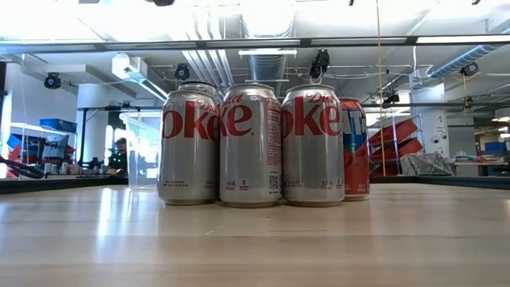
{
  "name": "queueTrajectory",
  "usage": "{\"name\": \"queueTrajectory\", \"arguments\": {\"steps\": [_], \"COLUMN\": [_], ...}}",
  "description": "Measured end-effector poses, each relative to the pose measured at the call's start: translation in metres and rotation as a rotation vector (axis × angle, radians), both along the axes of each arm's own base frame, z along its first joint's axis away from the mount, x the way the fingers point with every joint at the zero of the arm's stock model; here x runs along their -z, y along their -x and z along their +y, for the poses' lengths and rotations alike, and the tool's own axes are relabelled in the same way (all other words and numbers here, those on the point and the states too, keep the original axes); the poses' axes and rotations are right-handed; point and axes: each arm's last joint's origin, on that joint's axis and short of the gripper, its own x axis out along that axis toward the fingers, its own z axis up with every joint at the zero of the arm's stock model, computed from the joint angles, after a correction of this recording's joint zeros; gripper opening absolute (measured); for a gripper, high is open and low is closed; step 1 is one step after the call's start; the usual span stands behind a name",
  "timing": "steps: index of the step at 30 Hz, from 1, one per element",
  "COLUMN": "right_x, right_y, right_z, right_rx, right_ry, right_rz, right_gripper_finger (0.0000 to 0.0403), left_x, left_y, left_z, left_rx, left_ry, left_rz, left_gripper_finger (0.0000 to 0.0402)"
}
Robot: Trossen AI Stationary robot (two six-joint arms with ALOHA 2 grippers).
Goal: Sort soda cans
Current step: Move the bottom transparent bin to the top right of the table
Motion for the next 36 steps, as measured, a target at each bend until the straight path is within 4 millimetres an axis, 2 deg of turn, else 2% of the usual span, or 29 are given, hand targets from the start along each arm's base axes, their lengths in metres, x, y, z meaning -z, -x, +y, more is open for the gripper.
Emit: {"name": "queueTrajectory", "arguments": {"steps": [4,7,13,22,31,36], "right_x": [-0.002,-0.007,-0.034,-0.072,-0.079,-0.082], "right_y": [-0.002,-0.008,-0.019,-0.035,-0.026,-0.021], "right_z": [-0.004,-0.013,-0.051,-0.138,-0.202,-0.247], "right_rx": [0.006,0.008,-0.045,-0.034,0.041,0.076], "right_ry": [-0.004,-0.003,0.014,0.075,0.094,0.191], "right_rz": [-0.001,-0.017,-0.09,-0.219,-0.21,-0.204], "right_gripper_finger": [0.0066,0.0029,0.0037,0.0028,0.0032,0.0032], "left_x": [0.001,0.004,0.005,0.006,0.008,0.008], "left_y": [0.01,0.013,0.015,0.016,0.017,0.017], "left_z": [0.001,0.002,0.003,0.002,0.0,0.0], "left_rx": [-0.028,-0.035,-0.034,-0.025,-0.002,-0.001], "left_ry": [-0.003,-0.006,-0.006,-0.013,-0.022,-0.024], "left_rz": [-0.005,0.001,0.0,0.01,0.026,0.029], "left_gripper_finger": [0.0134,0.0134,0.0134,0.0134,0.0134,0.0134]}}
